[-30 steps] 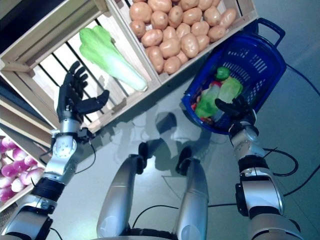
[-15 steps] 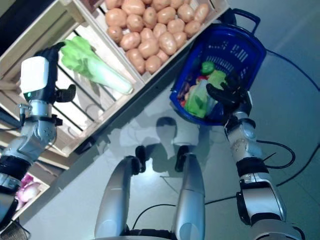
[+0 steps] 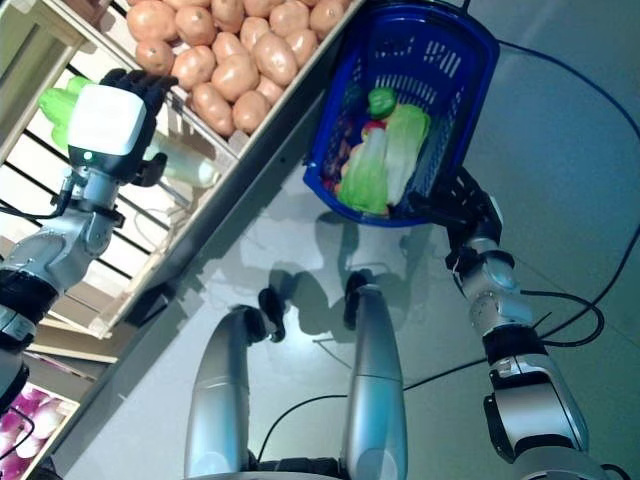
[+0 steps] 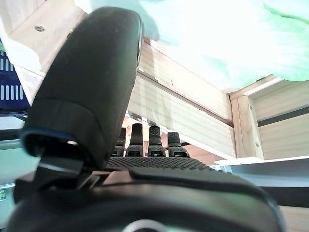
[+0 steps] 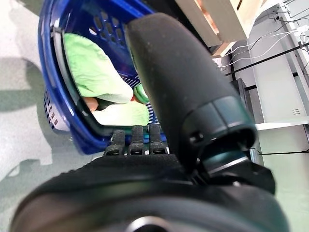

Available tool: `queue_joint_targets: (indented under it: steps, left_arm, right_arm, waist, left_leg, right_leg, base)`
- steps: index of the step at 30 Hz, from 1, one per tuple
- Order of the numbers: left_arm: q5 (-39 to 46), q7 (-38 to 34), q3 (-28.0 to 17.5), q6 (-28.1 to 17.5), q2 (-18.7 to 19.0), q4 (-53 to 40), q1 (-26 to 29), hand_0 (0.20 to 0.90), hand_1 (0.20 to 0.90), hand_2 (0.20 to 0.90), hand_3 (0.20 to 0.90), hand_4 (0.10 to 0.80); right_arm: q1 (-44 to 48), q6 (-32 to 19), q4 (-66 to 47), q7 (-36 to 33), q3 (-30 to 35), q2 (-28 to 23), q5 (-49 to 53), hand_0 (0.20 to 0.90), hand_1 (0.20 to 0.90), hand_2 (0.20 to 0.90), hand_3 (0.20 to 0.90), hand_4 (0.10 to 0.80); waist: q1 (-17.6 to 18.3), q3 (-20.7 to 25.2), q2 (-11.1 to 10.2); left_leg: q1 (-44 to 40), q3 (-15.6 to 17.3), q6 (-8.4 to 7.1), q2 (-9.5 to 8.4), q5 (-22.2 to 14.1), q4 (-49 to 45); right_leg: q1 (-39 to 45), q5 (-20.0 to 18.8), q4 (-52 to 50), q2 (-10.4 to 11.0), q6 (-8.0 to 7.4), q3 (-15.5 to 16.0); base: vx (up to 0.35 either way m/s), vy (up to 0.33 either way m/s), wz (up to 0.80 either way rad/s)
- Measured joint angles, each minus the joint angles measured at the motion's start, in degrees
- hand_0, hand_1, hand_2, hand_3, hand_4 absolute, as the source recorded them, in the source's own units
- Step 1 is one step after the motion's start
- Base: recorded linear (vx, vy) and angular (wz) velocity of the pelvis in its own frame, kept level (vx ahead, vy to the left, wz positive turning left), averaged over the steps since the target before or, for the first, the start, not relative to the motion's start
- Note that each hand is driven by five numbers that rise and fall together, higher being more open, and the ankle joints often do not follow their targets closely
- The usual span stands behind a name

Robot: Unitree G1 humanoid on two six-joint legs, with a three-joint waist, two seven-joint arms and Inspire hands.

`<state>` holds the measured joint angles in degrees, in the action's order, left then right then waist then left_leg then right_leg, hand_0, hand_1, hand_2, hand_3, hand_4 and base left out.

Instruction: Put vegetables into the basket

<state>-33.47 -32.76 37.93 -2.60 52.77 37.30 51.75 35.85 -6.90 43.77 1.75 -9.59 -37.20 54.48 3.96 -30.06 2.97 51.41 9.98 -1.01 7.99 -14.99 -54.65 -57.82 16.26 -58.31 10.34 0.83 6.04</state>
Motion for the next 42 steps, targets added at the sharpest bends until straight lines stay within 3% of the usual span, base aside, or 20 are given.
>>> queue_joint_targets:
  steps: [7,13,15,21,32,42]
  left_arm:
    - [1.0,-2.2,-1.4,0.6,-0.1,-0.5,0.2,0.900,0.900,0.900,0.900,0.800]
    - [4.6,-9.9,-5.3,0.3,-3.6,-0.5,-3.1,0.900,0.900,0.900,0.900,0.800]
    - [4.5,-12.6,-7.4,-1.5,-4.7,-0.5,-5.1,0.900,0.900,0.900,0.900,0.800]
    - [2.0,-18.8,-8.3,-4.6,-5.0,0.3,-7.0,0.900,0.900,0.900,0.900,0.800]
    - [-1.4,-27.8,-16.7,-11.6,-5.5,1.2,-14.1,0.900,0.900,0.900,0.900,0.800]
    - [-13.7,-32.3,-19.0,-21.5,-5.3,-11.3,-15.5,0.900,0.900,0.900,0.900,0.800]
  right_arm:
    - [1.0,0.0,-0.2,0.4,0.0,-0.6,0.0,0.900,0.900,0.900,0.900,0.800]
    - [0.7,-0.1,-1.4,0.3,0.0,-0.4,-0.1,0.900,0.900,0.900,0.900,0.800]
    - [0.3,-0.5,-1.5,0.3,0.1,-0.4,-0.1,0.900,0.900,0.900,0.900,0.800]
    - [-1.2,-1.2,-1.5,0.0,0.3,-0.4,-0.1,0.900,0.900,0.900,0.900,0.800]
    - [-4.0,-2.6,-3.2,-0.2,1.0,1.4,-0.1,0.900,0.900,0.900,0.900,0.800]
    - [-6.3,-2.7,-5.1,-0.5,2.6,3.0,-0.1,0.900,0.900,0.900,0.900,0.800]
  waist:
    - [-0.4,0.0,0.1]
    - [-0.2,0.0,0.1]
    - [-0.1,0.0,0.1]
    - [-0.1,0.0,0.1]
    - [-0.9,0.0,0.0]
    - [-1.7,0.0,-0.3]
  left_leg:
    - [2.6,-0.4,-0.01,-0.08,0.0,0.1]
    - [3.6,-1.8,-0.51,-0.12,0.3,0.4]
    - [3.6,-1.8,-0.95,-0.12,0.6,0.2]
    - [4.4,-3.3,-1.77,-0.03,-0.3,-0.9]
    - [4.8,-4.7,-1.76,-0.15,-0.2,-2.0]
    - [5.2,-4.9,-1.66,-0.21,-0.3,-2.3]
  right_leg:
    - [-2.4,-0.1,0.2,-0.3,-0.15,0.2]
    - [-2.8,-0.3,0.9,-0.5,-0.32,1.2]
    - [-2.8,-0.4,0.7,-0.5,-0.23,1.4]
    - [-2.6,0.0,-0.2,-0.3,1.87,3.1]
    - [-2.1,0.3,-0.9,-0.1,1.71,4.0]
    - [-2.0,0.4,-1.1,0.0,1.69,4.3]
  base:
    - [-0.001,0.001,-0.01]
    - [-0.001,-0.019,-0.02]
    - [-0.001,-0.033,0.02]
    - [-0.003,-0.017,0.06]
    - [0.004,-0.007,0.02]
    - [0.000,0.000,0.00]
